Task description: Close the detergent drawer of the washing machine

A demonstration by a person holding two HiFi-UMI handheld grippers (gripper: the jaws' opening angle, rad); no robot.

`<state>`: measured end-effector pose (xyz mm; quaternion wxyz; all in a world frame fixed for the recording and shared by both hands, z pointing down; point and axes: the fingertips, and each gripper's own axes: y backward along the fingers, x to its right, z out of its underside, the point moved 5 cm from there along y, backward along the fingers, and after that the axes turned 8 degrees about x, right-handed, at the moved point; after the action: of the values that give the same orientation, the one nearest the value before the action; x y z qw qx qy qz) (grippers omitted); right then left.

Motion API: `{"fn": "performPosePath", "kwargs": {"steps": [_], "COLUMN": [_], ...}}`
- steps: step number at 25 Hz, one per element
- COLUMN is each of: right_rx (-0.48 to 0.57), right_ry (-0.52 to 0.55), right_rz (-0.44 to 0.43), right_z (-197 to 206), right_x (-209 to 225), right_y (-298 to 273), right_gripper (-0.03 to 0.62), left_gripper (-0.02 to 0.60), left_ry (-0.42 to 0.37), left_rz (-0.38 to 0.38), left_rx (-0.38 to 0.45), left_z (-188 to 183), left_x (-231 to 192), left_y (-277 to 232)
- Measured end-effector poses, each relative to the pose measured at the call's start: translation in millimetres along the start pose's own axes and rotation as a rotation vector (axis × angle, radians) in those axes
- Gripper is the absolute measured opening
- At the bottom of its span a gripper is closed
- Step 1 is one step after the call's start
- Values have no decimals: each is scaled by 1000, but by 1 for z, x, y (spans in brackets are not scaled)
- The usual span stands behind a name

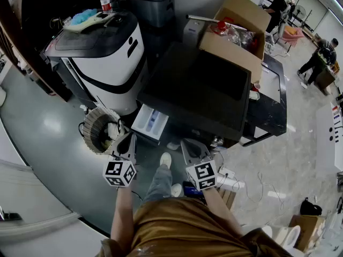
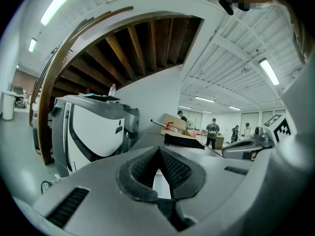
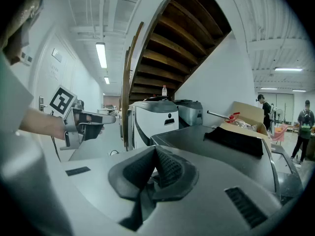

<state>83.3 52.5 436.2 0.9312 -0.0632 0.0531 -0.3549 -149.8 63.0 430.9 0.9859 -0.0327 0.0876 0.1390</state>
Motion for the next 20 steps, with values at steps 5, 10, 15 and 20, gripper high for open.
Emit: {"fn": "performPosePath", "kwargs": {"steps": [5,10,15,20], "right_rx": [-12,-6,-18,-61], "right_ry": [-7,-3,-12,8], "right_rz": [-12,-2,-3,-16], "right_z": [1,1,6,13], "right_x": [-1,3,4,4], "right_y": [0,-2,-7,-14], "right_gripper": [12,12,12,12], "left_gripper": [25,25,25,28], "left_ry": [-16,-11,-2,-15], "left_rz": [2,-15,-26,5], "left_rx": [21,2,-1,-17], "left_z": [-3,0,7,15], "left_x": [4,0,-4,-5], "left_y": [-3,-4,-4,-7]}}
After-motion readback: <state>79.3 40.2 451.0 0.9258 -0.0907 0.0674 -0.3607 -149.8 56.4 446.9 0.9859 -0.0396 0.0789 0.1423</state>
